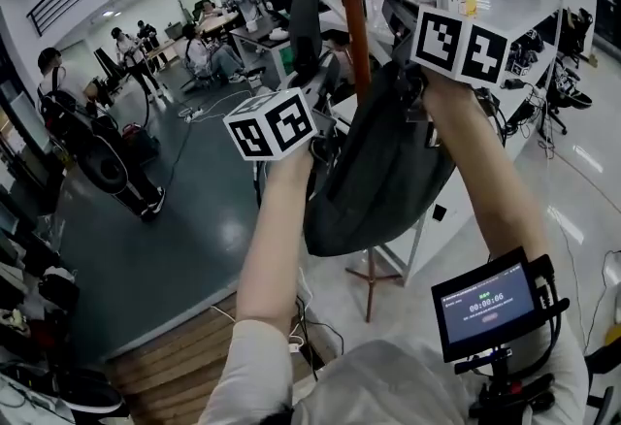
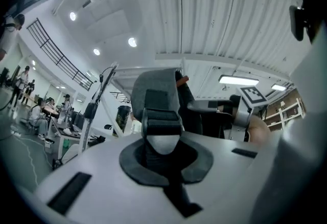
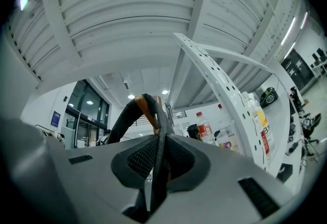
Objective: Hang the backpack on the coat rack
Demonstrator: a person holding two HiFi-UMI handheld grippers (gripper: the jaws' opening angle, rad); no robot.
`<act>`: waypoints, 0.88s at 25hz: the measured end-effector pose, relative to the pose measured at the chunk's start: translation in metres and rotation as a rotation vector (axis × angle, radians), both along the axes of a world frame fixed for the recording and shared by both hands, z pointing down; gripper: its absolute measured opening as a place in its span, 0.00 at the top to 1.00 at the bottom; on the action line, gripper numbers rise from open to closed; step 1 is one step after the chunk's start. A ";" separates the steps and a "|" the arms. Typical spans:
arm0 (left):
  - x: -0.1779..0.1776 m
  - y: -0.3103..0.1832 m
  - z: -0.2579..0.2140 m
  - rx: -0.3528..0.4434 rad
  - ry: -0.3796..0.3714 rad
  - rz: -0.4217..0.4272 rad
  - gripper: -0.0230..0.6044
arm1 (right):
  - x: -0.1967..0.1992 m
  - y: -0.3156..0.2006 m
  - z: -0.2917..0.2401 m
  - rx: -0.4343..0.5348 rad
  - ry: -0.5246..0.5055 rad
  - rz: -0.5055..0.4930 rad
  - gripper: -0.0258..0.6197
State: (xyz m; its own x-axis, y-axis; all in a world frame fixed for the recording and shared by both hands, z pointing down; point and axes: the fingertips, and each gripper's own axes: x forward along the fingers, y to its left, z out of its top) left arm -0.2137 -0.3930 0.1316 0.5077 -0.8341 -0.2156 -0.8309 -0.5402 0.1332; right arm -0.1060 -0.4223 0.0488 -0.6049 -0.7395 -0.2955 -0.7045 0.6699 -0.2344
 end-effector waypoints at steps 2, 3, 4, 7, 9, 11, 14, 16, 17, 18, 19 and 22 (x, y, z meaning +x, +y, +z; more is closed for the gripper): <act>0.003 -0.008 0.021 -0.030 -0.035 -0.011 0.95 | -0.005 -0.006 0.017 -0.019 0.015 -0.004 0.89; 0.005 -0.010 0.029 -0.032 -0.062 -0.015 0.95 | -0.008 -0.006 0.023 -0.016 0.020 -0.007 0.89; 0.009 -0.011 0.035 -0.022 -0.095 -0.022 0.95 | -0.010 -0.005 0.027 0.001 0.025 -0.005 0.89; 0.018 -0.010 0.045 0.026 -0.219 -0.070 0.96 | -0.014 0.008 0.028 0.098 0.057 0.030 0.89; 0.021 -0.015 0.062 0.015 -0.272 -0.088 0.95 | -0.016 0.016 0.030 0.152 0.067 0.036 0.89; 0.019 -0.022 0.085 -0.046 -0.206 -0.040 0.96 | -0.016 0.023 0.031 0.188 0.068 0.029 0.89; 0.016 -0.020 0.100 -0.078 -0.050 0.055 0.96 | -0.019 0.032 0.030 0.237 0.078 0.018 0.89; 0.021 -0.015 0.103 -0.054 -0.076 0.040 0.95 | -0.021 0.038 0.032 0.269 0.092 0.028 0.89; 0.025 -0.013 0.107 -0.052 -0.103 0.026 0.95 | -0.021 0.040 0.032 0.283 0.095 0.037 0.89; 0.027 -0.013 0.113 -0.059 -0.121 0.019 0.96 | -0.020 0.041 0.032 0.294 0.092 0.045 0.89; 0.028 -0.014 0.120 -0.074 -0.124 0.020 0.96 | -0.018 0.041 0.032 0.303 0.085 0.051 0.89; 0.025 -0.013 0.135 -0.095 -0.101 0.017 0.96 | -0.017 0.042 0.032 0.322 0.074 0.061 0.89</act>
